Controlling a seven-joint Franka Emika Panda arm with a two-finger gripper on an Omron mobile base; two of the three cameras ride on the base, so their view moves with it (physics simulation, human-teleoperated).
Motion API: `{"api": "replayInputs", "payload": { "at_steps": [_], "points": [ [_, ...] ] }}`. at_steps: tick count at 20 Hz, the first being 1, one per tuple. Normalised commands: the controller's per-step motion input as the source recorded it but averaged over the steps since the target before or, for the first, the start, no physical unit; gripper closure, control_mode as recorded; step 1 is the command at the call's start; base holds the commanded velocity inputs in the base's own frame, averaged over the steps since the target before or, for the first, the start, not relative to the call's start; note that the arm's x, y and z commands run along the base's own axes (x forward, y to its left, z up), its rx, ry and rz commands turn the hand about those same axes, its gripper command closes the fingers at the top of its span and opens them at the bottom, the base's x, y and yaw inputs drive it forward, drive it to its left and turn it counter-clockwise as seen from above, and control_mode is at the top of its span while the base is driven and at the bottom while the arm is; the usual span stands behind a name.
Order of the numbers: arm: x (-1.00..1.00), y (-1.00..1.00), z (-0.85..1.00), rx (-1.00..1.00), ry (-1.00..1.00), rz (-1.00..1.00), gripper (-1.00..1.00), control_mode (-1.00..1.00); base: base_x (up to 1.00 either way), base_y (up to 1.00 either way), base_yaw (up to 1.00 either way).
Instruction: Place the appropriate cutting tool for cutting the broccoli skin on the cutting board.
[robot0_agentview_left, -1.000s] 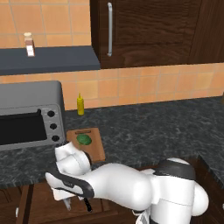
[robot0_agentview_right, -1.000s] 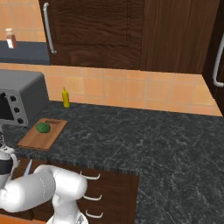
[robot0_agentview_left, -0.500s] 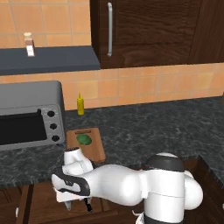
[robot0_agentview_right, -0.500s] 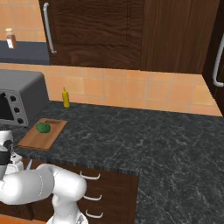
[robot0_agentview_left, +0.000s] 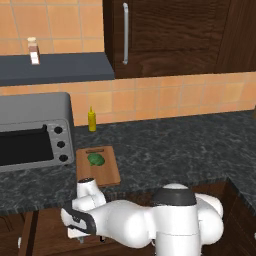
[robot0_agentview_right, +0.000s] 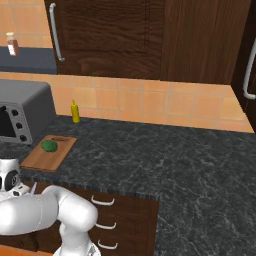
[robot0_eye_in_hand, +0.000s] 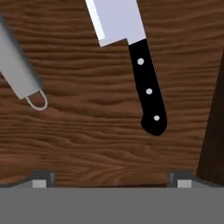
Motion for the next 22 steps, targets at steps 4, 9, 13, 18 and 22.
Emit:
{"api": "replayInputs", "payload": {
  "at_steps": [4,9,13,18,22],
  "points": [
    [0.04,0.0,-0.38,0.0,0.0,0.0,-1.0,-1.0,0.0,0.0,0.0],
    [-0.04,0.0,-0.17,0.0,0.08,0.0,-1.0,-1.0,0.0,0.0,0.0],
    [-0.15,0.0,-0.11,0.0,0.14,0.0,-1.0,-1.0,0.0,0.0,0.0],
    [-0.23,0.0,-0.09,0.0,0.2,0.0,-1.0,-1.0,0.0,0.0,0.0],
    [-0.33,0.0,0.0,0.0,0.14,0.0,-1.0,-1.0,0.0,0.0,0.0]
  ]
}}
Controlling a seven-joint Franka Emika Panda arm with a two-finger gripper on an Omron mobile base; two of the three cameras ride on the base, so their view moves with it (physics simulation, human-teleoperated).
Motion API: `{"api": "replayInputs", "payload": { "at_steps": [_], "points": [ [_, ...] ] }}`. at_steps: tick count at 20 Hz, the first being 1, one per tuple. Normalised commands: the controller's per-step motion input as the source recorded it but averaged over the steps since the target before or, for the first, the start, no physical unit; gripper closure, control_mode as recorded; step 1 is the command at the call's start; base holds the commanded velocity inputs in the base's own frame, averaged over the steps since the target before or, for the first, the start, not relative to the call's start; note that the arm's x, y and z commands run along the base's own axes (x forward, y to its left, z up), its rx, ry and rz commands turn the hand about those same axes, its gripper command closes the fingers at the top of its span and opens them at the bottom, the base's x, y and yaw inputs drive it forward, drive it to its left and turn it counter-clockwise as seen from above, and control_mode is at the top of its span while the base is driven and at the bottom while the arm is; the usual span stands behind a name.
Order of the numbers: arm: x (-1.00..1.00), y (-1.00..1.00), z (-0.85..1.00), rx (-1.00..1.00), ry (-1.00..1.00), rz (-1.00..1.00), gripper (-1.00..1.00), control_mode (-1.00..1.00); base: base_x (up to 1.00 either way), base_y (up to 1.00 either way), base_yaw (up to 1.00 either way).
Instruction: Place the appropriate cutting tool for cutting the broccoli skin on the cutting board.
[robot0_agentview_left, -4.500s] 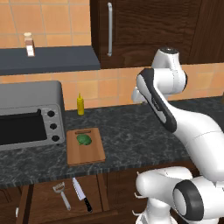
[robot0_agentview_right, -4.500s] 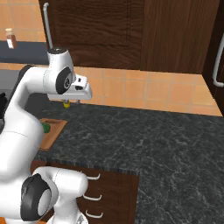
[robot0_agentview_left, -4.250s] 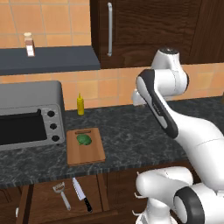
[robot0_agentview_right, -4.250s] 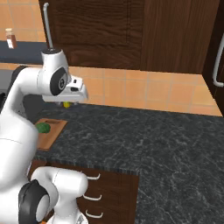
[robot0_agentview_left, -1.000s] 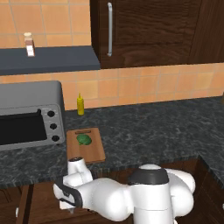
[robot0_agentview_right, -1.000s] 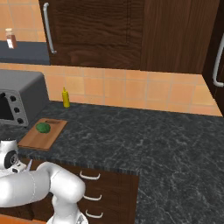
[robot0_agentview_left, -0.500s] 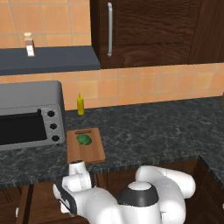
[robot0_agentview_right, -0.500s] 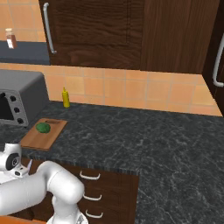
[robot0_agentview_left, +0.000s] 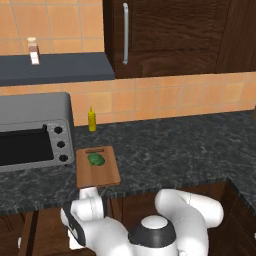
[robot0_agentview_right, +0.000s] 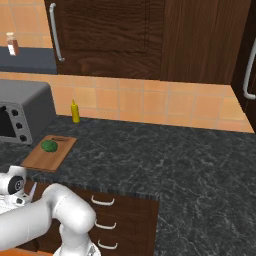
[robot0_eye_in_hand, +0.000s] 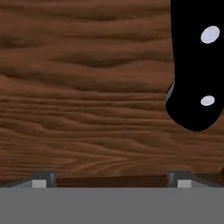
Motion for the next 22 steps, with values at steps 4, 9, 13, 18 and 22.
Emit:
{"api": "replayInputs", "payload": {
  "at_steps": [4,9,13,18,22],
  "points": [
    [-0.35,0.0,0.08,0.0,0.07,0.0,-1.0,-1.0,0.0,0.0,0.0],
    [-0.48,0.0,0.17,0.0,0.06,0.0,-1.0,-1.0,0.0,0.0,0.0],
    [-0.56,0.0,0.21,0.0,0.06,0.0,-1.0,-1.0,0.0,0.0,0.0],
    [-0.64,-0.04,0.19,0.0,0.01,0.0,-1.0,-1.0,0.0,0.0,0.0],
    [-0.66,-0.09,0.23,0.0,-0.05,0.0,-1.0,-1.0,0.0,0.0,0.0]
  ]
}}
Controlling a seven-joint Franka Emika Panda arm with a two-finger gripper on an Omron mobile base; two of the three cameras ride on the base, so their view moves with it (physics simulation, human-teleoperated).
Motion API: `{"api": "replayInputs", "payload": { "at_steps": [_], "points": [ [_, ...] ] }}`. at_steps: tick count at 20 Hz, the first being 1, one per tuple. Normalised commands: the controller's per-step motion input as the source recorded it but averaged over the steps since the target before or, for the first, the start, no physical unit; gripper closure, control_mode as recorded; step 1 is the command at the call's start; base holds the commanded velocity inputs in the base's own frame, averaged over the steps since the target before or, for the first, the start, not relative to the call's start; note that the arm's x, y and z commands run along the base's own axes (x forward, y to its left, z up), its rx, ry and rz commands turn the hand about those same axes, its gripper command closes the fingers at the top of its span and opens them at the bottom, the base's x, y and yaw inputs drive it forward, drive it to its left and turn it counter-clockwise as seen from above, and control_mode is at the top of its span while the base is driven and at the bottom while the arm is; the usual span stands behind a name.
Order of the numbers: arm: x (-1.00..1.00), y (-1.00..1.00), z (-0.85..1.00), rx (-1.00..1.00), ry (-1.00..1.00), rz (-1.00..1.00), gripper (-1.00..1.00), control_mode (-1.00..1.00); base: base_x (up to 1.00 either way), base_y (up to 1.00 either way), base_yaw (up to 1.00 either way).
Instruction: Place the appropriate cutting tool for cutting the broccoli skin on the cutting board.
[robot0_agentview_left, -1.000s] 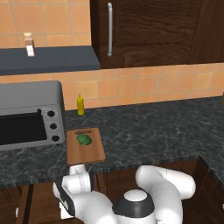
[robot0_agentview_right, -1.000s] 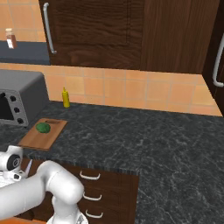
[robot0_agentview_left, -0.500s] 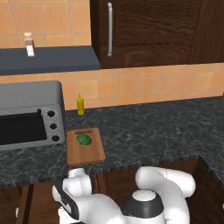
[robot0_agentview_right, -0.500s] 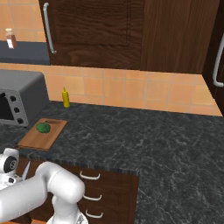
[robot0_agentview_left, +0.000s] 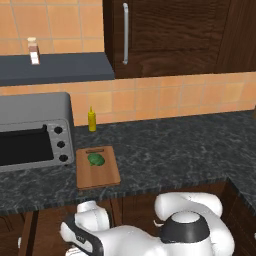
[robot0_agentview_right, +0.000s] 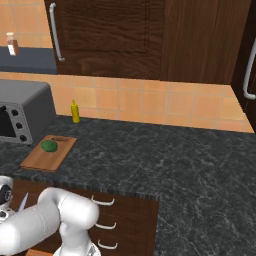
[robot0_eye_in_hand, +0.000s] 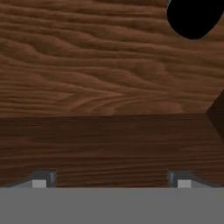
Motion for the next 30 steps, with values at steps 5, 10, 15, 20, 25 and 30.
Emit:
{"api": "replayInputs", "payload": {
  "at_steps": [5,10,15,20,25,30],
  "points": [
    [0.15,0.02,0.34,0.0,-0.23,0.0,-1.0,-1.0,0.0,0.0,0.0],
    [0.51,0.19,0.22,0.0,-0.31,0.0,-1.0,-1.0,0.0,0.0,0.0],
    [0.38,0.2,0.01,0.0,-0.38,0.03,-1.0,-1.0,0.0,0.0,0.0],
    [0.15,0.09,-0.08,0.0,-0.29,0.05,-1.0,-1.0,0.0,0.0,0.0],
    [0.39,0.01,-0.01,0.0,-0.07,0.0,-1.0,-1.0,0.0,0.0,0.0],
    [0.51,0.0,0.04,-0.07,0.0,0.0,-1.0,-1.0,0.0,0.0,0.0]
  ]
}}
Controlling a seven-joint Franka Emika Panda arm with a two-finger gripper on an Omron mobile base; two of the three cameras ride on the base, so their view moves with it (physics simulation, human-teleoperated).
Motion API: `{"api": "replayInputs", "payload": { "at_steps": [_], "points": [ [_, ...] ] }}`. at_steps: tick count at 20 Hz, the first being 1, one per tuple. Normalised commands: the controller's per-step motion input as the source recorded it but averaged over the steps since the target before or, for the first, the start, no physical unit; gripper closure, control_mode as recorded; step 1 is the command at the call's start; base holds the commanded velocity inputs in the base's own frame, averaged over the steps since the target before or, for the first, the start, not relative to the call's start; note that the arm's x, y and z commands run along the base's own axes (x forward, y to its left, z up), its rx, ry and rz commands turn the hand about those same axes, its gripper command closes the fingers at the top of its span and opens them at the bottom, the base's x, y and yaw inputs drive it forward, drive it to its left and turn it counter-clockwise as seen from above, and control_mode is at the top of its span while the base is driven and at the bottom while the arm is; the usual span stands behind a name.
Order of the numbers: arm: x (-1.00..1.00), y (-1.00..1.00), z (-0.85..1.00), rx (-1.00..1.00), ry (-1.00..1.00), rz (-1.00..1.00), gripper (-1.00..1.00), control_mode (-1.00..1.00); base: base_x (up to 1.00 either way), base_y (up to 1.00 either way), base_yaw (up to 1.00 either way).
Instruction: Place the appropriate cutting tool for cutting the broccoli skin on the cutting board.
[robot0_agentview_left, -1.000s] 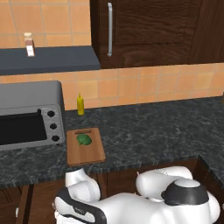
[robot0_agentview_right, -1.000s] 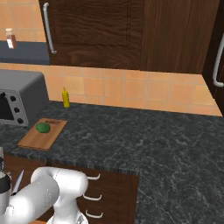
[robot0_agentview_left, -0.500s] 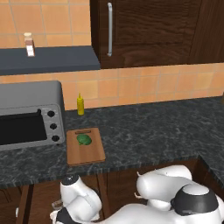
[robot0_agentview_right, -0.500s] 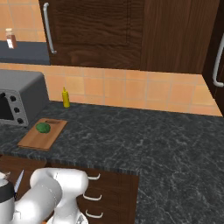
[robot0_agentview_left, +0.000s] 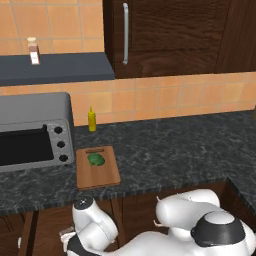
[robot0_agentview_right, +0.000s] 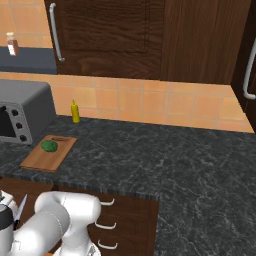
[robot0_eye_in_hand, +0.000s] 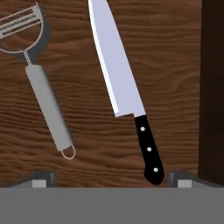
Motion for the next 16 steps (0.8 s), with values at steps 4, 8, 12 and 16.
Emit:
{"api": "replayInputs", "payload": {
  "at_steps": [4,8,12,16],
  "points": [
    [0.3,0.0,-0.05,-0.13,0.0,0.0,-1.0,-1.0,0.0,0.0,0.0],
    [0.02,-0.07,-0.2,-0.07,-0.01,0.0,-1.0,-1.0,0.0,0.0,0.0],
    [0.0,-0.14,-0.2,-0.01,0.0,0.0,-1.0,-1.0,0.0,0.0,0.0],
    [0.01,-0.11,-0.31,-0.01,0.0,0.0,-1.0,-1.0,0.0,0.0,0.0]
  ]
}}
